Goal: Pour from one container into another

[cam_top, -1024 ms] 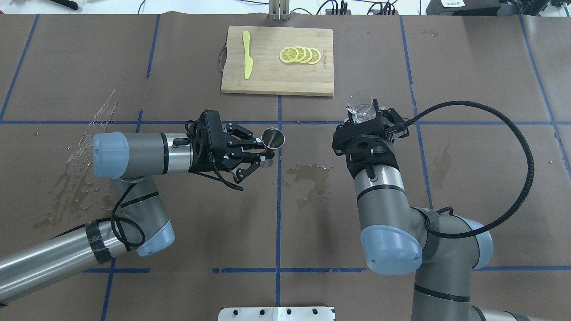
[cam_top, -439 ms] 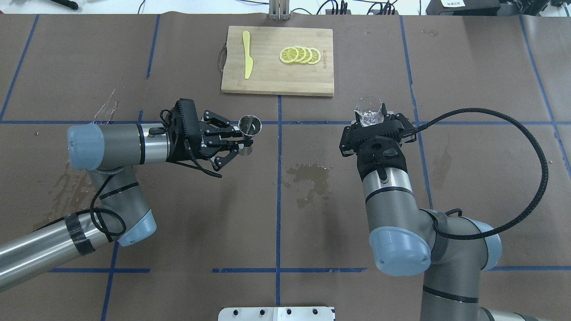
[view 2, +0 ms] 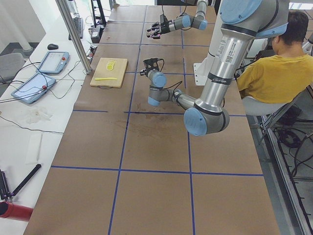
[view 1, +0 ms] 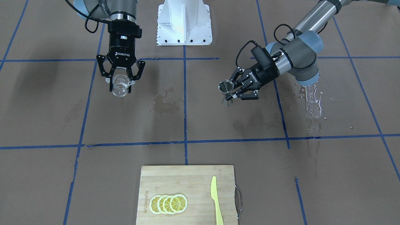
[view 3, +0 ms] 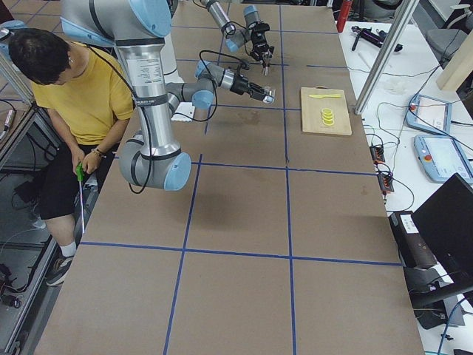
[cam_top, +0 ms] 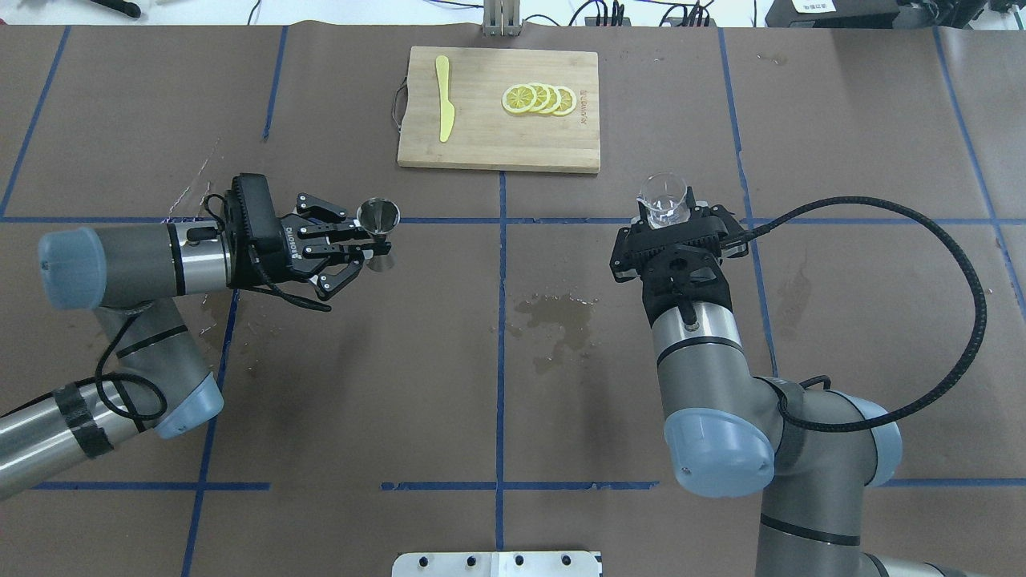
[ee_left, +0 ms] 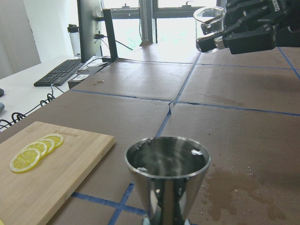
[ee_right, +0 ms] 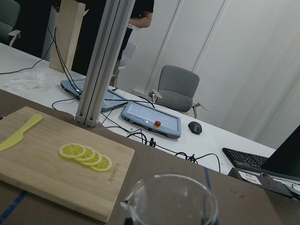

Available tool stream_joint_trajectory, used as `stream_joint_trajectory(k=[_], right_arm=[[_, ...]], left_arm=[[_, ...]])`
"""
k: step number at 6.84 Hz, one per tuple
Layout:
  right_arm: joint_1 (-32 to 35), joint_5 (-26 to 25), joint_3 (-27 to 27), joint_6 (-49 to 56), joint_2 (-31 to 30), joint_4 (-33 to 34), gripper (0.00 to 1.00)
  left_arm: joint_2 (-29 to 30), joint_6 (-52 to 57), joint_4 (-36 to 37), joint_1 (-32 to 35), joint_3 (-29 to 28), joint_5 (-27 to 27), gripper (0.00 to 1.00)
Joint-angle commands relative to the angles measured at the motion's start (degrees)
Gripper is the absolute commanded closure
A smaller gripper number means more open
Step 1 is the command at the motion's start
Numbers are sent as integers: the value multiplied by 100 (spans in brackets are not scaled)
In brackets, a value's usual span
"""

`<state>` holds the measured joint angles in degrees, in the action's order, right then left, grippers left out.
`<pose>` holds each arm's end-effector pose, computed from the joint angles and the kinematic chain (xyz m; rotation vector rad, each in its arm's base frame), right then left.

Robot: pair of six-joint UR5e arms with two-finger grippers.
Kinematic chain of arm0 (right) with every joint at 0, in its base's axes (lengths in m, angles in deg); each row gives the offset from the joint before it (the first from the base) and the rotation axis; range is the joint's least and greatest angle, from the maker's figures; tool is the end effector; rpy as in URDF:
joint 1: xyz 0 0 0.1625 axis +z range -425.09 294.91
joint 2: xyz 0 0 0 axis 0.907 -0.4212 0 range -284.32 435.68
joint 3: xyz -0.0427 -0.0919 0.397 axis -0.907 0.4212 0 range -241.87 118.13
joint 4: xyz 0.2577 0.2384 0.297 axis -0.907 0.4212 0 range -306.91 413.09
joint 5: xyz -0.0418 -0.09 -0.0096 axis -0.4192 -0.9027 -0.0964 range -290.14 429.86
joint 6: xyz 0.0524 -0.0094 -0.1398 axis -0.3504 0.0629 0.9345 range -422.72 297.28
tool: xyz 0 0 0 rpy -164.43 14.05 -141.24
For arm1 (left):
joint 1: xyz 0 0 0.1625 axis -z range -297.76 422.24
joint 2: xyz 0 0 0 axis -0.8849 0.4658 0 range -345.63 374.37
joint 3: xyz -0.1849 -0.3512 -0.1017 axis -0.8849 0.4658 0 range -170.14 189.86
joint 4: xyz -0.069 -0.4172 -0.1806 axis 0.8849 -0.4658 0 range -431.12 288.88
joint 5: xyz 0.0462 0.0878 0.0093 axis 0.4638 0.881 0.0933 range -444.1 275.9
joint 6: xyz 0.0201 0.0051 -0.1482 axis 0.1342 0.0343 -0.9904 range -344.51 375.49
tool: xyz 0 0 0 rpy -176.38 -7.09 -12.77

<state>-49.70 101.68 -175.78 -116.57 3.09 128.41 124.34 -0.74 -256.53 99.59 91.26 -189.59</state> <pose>-0.4846 -0.4035 0.2244 1.2118 -0.3920 0.1833 0.4845 -0.4871 0.3238 1.4590 1.2334 0.6866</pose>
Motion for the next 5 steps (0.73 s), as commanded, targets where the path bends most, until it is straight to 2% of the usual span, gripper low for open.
stream_joint_trajectory(k=[1, 3, 5], right_arm=[[0, 0, 0, -3, 0, 0, 100], [0, 0, 0, -3, 0, 0, 100], [-9, 0, 0, -3, 8, 0, 100]], left_arm=[[-508, -46, -625, 227, 7, -7, 100], [-1079, -213, -1136, 342, 42, 1, 100], [-1904, -652, -1296, 343, 505, 19, 100]])
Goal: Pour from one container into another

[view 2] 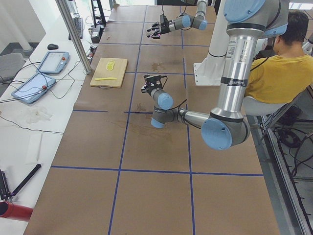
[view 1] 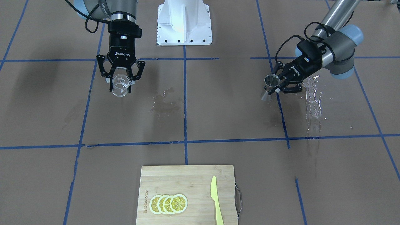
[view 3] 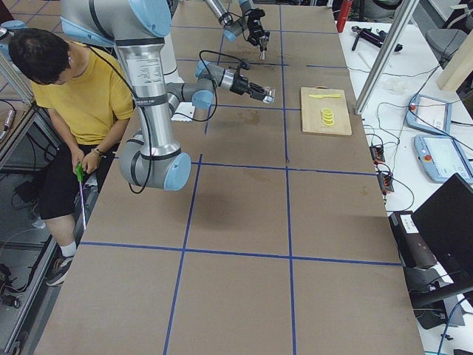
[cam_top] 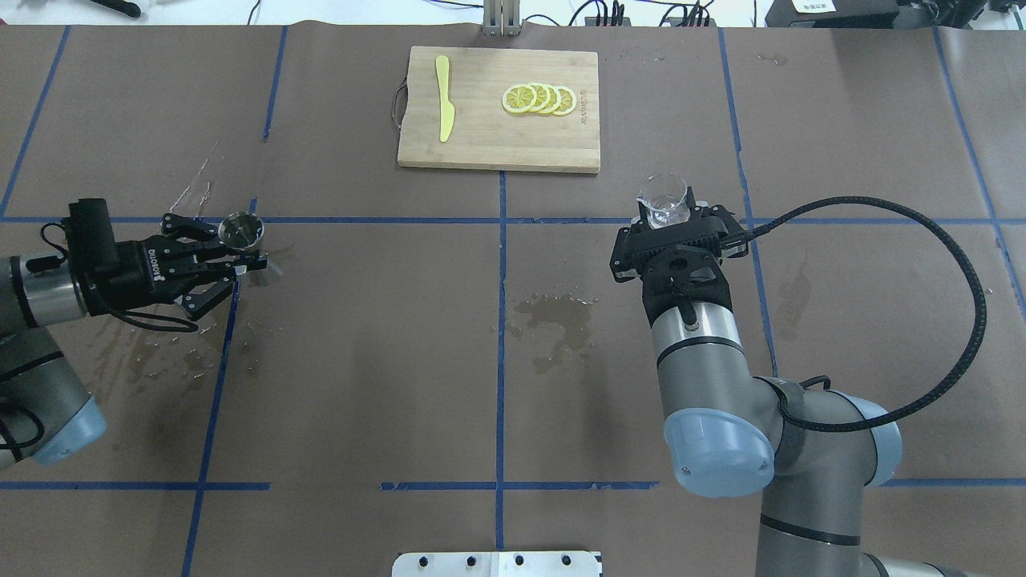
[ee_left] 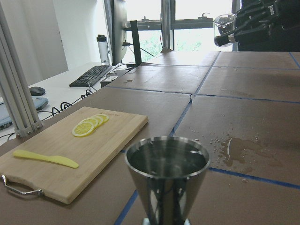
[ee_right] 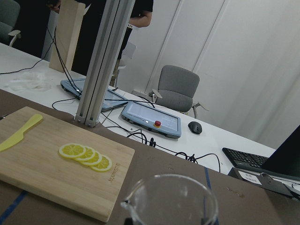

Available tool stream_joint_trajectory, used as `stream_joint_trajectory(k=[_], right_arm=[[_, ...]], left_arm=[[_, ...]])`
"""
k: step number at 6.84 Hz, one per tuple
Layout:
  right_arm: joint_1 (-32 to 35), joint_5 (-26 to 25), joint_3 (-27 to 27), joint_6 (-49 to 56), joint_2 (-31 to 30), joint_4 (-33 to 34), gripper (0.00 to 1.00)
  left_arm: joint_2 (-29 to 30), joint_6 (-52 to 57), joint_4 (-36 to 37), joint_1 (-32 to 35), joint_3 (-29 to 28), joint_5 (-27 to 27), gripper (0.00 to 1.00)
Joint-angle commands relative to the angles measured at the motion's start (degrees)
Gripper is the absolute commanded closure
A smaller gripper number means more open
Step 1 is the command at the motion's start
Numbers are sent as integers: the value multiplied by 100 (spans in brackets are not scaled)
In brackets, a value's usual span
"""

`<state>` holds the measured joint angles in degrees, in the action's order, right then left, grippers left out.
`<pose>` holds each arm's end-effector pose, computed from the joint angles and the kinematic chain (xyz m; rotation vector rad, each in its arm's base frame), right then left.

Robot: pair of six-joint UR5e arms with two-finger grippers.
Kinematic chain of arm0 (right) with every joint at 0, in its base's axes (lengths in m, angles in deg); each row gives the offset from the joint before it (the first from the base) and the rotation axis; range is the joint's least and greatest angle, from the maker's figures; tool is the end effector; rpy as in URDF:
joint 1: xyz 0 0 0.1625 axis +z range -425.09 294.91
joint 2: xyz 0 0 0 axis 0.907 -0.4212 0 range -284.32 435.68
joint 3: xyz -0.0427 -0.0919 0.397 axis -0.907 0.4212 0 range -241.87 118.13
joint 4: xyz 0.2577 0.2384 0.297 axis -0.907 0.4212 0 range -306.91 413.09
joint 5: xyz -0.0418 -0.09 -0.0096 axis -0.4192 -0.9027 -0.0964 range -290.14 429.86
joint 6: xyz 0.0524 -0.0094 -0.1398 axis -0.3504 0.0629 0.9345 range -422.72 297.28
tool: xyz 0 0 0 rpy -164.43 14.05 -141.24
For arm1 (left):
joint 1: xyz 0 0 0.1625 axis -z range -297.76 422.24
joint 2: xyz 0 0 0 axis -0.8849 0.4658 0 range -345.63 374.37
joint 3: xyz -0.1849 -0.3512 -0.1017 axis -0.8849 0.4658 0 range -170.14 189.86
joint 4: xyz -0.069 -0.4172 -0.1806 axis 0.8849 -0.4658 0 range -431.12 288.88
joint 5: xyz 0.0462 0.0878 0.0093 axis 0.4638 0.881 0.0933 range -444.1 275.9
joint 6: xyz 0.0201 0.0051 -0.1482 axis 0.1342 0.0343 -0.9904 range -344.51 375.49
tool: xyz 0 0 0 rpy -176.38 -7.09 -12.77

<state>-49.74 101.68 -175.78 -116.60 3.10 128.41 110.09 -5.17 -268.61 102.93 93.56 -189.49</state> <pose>-0.4849 -0.4032 0.2243 1.2115 -0.3929 0.1832 0.3864 -0.4555 0.4373 1.4387 1.2377 0.5933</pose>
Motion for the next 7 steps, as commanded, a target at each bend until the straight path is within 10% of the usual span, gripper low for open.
stream_joint_trajectory(k=[1, 7], right_arm=[[-5, 0, 0, 0, -1, 0, 100], [-5, 0, 0, 0, 42, 0, 100]], left_arm=[[-832, -462, -149, 9, 505, 158, 100], [-1451, -1045, -897, -254, 445, 1529, 100]])
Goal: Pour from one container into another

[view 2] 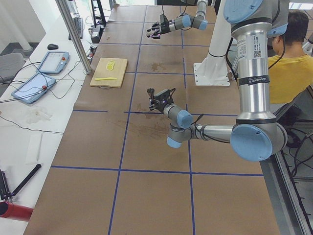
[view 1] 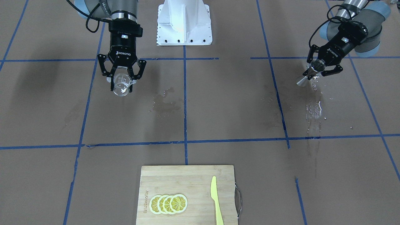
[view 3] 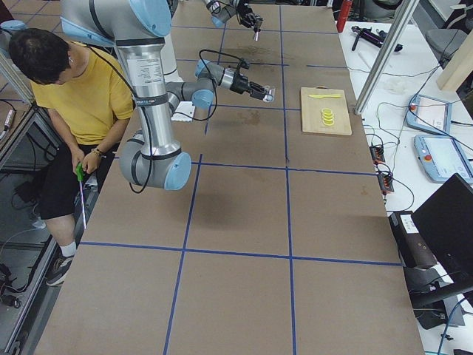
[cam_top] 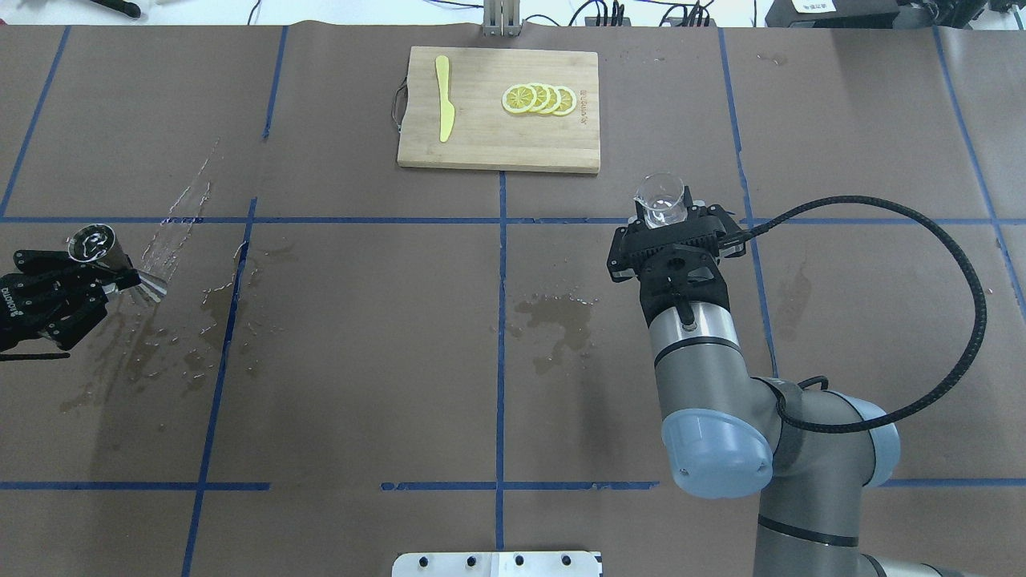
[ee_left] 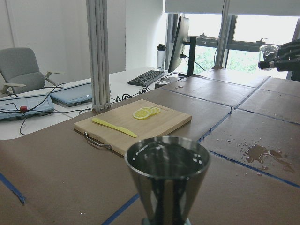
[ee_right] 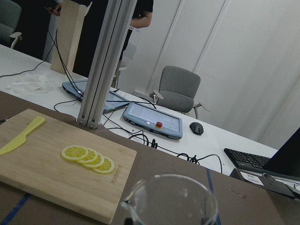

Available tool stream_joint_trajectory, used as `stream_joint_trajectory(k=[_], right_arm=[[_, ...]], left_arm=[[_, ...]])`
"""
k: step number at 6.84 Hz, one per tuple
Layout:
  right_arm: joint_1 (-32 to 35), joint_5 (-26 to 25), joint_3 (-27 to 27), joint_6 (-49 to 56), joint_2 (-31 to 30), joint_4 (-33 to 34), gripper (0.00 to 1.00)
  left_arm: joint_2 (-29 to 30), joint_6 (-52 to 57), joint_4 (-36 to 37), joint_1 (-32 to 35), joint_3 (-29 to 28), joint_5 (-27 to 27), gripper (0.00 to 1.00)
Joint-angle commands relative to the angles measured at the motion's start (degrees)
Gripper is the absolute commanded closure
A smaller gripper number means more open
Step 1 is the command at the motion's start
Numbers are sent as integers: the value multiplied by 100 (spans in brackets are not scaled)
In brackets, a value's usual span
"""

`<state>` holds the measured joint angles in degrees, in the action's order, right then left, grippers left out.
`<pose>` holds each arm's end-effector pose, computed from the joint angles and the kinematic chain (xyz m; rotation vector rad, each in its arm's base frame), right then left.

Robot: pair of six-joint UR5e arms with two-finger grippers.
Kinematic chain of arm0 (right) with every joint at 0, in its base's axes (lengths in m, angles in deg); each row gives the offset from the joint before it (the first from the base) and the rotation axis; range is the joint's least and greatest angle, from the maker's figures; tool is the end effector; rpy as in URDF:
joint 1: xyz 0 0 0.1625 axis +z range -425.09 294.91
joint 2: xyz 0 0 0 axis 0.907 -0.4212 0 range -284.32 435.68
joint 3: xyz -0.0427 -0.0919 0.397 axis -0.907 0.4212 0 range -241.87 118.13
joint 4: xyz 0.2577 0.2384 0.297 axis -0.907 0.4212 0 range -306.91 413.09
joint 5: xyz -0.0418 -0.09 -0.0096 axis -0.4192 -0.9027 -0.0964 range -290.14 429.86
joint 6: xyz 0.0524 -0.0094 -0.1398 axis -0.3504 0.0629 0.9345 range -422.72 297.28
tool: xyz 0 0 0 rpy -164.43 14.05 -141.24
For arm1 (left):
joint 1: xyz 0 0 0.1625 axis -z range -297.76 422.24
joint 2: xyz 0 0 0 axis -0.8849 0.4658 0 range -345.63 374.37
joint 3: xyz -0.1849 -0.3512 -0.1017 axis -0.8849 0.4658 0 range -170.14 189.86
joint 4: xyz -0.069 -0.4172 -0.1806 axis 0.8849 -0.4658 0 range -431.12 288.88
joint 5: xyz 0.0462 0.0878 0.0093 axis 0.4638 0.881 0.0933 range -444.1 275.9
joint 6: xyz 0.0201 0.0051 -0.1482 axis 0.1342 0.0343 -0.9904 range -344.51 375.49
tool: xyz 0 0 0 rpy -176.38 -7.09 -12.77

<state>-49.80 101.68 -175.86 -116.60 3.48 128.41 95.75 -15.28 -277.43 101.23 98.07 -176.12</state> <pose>-0.4852 -0.4026 0.2199 1.2130 -0.4005 0.1867 0.2988 -0.4065 0.5103 1.3877 1.2343 0.2783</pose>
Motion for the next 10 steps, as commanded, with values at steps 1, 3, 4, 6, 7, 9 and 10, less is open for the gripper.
stream_joint_trajectory(k=[1, 3, 4, 6, 7, 9, 10], right_arm=[[0, 0, 8, 0, -4, 0, 100], [0, 0, 8, 0, -4, 0, 100], [0, 0, 8, 0, -4, 0, 100], [0, 0, 8, 0, -22, 0, 100], [0, -9, 8, -9, -31, 0, 100], [0, -17, 16, -9, -40, 0, 100], [0, -18, 16, -9, -40, 0, 100]], left_arm=[[-25, -25, -15, -329, -6, 507, 100], [-155, -34, -23, -629, -14, 720, 100], [-218, -43, -15, -883, -23, 1095, 100], [-218, -306, -15, -1506, -23, 1947, 100], [-218, -437, -6, -1796, -32, 2404, 100], [-218, -491, -6, -2158, -181, 3327, 100], [-218, -482, -6, -2177, -190, 3618, 100]])
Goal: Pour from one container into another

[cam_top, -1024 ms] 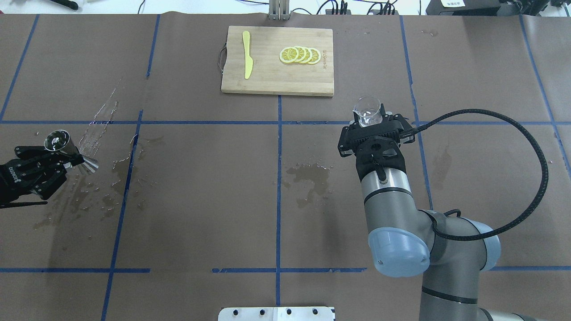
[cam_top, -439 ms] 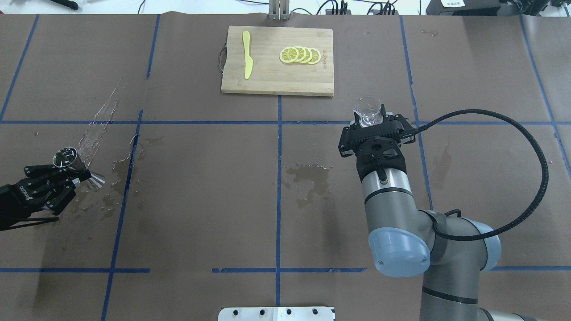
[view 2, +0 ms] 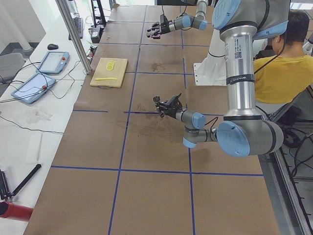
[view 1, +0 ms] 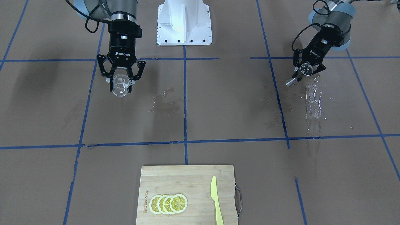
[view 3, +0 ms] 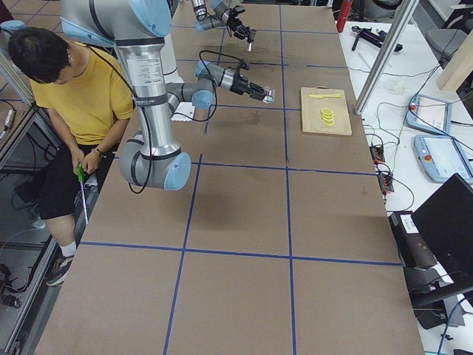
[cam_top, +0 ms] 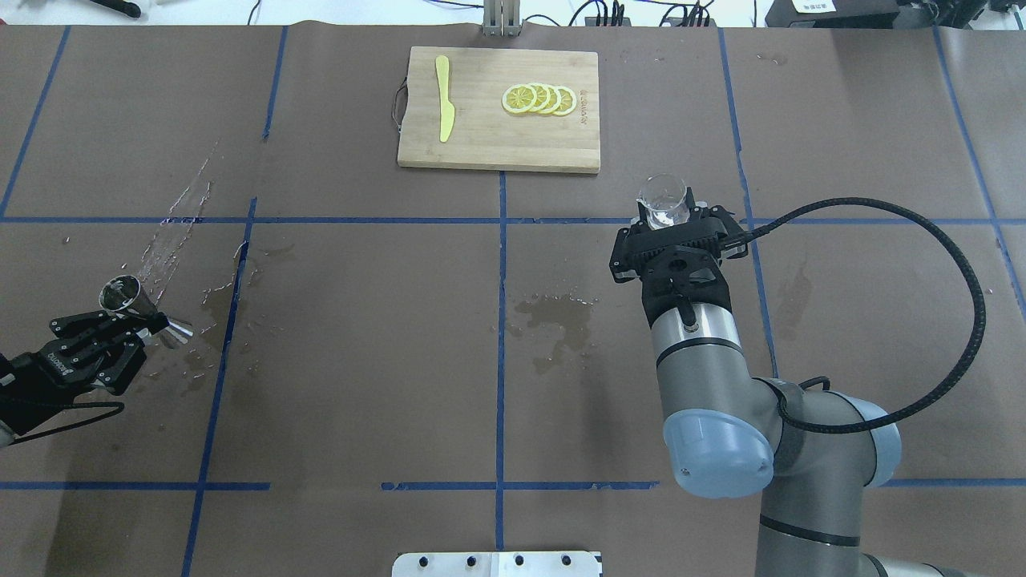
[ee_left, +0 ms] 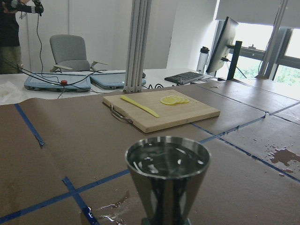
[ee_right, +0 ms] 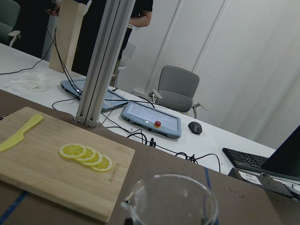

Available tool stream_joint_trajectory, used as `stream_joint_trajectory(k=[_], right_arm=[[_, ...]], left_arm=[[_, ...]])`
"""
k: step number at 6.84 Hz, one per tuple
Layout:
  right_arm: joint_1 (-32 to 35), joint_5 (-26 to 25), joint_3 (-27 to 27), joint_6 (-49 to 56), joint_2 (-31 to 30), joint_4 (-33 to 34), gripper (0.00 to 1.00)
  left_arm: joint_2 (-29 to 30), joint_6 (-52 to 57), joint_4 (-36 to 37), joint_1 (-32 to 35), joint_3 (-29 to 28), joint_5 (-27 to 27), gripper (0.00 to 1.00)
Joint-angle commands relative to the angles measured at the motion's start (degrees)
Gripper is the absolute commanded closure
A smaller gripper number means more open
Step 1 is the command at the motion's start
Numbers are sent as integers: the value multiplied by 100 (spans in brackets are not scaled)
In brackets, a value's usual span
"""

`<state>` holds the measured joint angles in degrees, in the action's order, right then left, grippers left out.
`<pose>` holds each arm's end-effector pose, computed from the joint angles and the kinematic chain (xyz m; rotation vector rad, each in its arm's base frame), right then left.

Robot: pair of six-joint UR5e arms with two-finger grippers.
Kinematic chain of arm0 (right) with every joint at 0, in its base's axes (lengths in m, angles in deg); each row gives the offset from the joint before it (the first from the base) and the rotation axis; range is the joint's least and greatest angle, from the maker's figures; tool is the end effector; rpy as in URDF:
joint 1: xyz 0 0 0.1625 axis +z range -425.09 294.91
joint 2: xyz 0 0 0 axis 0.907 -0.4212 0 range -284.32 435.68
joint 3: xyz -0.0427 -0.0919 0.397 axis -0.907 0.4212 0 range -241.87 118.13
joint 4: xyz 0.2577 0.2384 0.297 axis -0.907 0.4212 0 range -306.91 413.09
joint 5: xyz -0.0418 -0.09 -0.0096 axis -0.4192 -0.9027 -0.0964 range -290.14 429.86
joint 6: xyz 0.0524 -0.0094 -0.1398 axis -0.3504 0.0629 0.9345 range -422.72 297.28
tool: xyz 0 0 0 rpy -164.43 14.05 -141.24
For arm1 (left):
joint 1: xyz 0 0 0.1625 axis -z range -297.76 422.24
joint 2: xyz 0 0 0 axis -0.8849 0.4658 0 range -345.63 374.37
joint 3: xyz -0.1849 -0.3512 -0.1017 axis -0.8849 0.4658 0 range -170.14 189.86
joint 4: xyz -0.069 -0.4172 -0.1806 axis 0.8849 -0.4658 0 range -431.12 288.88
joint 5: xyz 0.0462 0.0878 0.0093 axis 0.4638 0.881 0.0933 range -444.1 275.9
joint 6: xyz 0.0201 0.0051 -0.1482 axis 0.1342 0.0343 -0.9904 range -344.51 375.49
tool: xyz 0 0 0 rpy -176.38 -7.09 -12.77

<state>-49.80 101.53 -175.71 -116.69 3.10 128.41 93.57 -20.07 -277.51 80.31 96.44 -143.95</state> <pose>-0.4854 -0.4029 0.2247 1.2127 -0.3919 0.1844 0.3682 -0.3393 0.5484 1.3142 1.1617 -0.0069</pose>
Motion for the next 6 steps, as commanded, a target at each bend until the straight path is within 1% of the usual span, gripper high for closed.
stream_joint_trajectory(k=[1, 2, 3, 5, 6], right_arm=[[0, -3, 1, -9, -2, 0, 100], [0, -12, 10, -9, -11, 0, 100], [0, -12, 1, -18, -11, 0, 100], [0, -29, 1, -18, -11, 0, 100], [0, -29, 1, -18, -11, 0, 100]], left_arm=[[17, -3, 2, -171, -106, 743, 100], [17, -21, 11, -407, -116, 1347, 100], [78, -21, 37, -592, -229, 1718, 100], [201, -21, 55, -769, -309, 2229, 100], [298, -21, 64, -813, -318, 2353, 100]])
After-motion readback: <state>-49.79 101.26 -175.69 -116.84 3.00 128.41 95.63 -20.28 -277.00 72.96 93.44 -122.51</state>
